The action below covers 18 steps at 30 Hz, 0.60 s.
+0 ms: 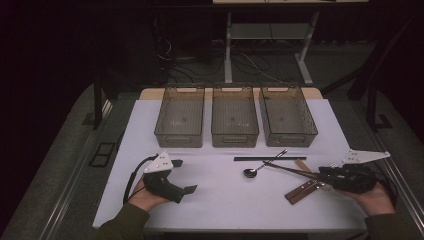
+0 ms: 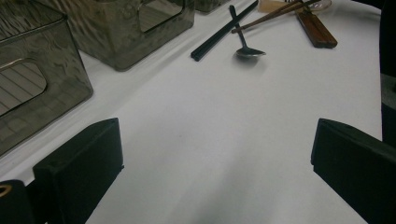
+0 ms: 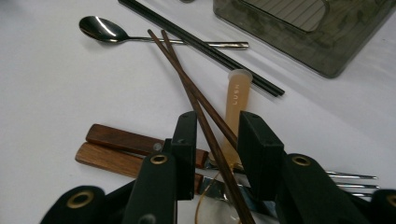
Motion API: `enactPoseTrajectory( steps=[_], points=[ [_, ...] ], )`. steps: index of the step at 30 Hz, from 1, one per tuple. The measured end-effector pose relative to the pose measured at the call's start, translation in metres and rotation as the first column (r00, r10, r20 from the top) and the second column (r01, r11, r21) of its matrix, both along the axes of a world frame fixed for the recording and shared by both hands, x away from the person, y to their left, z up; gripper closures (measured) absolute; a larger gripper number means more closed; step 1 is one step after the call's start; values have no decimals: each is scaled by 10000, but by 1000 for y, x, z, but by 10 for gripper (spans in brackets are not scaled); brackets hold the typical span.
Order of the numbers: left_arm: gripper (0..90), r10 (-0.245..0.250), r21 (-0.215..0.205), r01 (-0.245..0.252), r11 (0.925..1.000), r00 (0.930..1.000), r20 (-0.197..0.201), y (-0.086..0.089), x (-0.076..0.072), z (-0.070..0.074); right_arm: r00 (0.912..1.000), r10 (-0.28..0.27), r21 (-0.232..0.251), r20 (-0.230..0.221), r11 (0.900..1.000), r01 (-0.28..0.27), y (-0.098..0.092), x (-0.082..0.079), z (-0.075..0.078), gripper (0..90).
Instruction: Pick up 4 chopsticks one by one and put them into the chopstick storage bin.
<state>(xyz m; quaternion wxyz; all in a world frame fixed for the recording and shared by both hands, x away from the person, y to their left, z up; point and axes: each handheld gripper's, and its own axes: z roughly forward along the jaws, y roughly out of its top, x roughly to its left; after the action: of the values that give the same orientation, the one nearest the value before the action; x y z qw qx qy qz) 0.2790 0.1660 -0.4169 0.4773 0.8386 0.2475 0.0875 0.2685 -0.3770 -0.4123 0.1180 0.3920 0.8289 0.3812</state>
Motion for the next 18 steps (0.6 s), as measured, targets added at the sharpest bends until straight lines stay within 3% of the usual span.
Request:
enactPoseTrajectory(
  steps=[10,18],
  points=[
    [14,37,-24,-38,10000,10000,-33,-2,0,-1,9986,459,131,-271,9989,-456,13,11,-2,870],
    [15,38,-36,-38,10000,10000,-29,-2,0,-1,9974,439,-272,-563,9986,-455,23,23,-10,894]
  ],
)
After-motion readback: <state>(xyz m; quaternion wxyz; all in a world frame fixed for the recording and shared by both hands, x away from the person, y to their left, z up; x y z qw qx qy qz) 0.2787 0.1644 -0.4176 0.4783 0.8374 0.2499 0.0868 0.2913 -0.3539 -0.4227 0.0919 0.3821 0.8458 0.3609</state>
